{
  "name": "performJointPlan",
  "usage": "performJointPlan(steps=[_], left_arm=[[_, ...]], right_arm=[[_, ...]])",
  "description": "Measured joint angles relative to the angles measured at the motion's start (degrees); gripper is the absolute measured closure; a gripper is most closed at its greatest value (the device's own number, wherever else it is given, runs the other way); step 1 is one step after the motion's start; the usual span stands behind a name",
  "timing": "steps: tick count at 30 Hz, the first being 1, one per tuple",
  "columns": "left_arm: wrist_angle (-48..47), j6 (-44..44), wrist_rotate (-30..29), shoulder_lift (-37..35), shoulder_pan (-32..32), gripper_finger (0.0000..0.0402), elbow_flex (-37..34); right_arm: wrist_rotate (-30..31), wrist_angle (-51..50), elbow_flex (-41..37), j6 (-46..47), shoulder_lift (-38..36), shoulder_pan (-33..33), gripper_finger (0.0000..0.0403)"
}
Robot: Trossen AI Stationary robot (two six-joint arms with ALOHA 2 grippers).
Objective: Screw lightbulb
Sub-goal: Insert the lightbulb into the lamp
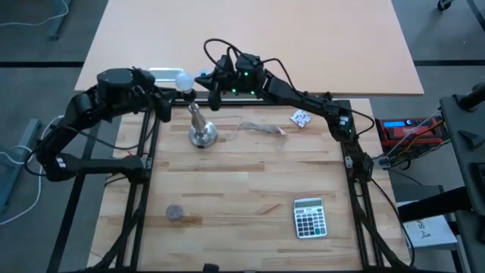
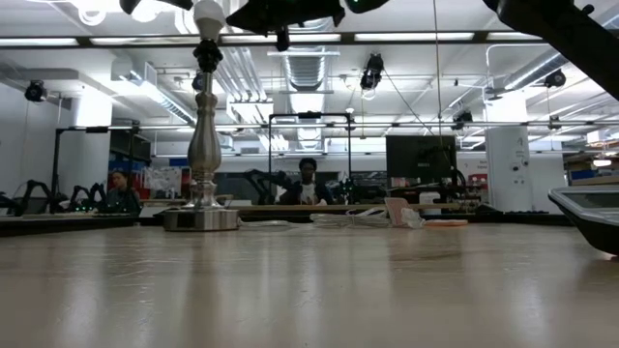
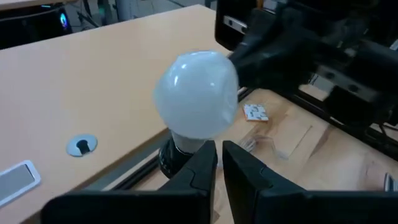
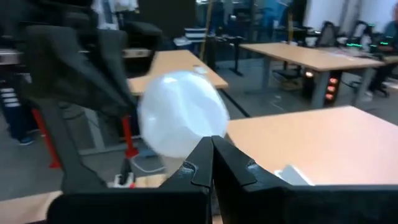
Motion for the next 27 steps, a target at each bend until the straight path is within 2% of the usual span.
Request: performJointPlan(steps=[9,15,21,27], left_arm=[[0.1,0.2,-4.7,2.4,0.1,0.0381,0.0],[0.0,0.4,-4.9,2.9,0.0,0.0381,0.0],[-0.5,-2.2,-4.9,1.3,0.0,0.0381,0.6],[-0.1,-2.2,-2.8,-0.3,0.0,0.0381,1.2]], right_arm=[[-1.8,-1.2,0.0,-3.1,-0.2,1.8,0.0403],[-2.0,-3.6,0.0,-5.0,-0.3,2.5,0.0403],[4.8,-7.9,0.0,-5.0,-1.3,1.7,0.0403],[5.5,-4.1,0.0,-4.9,-1.5,0.8,0.0403]])
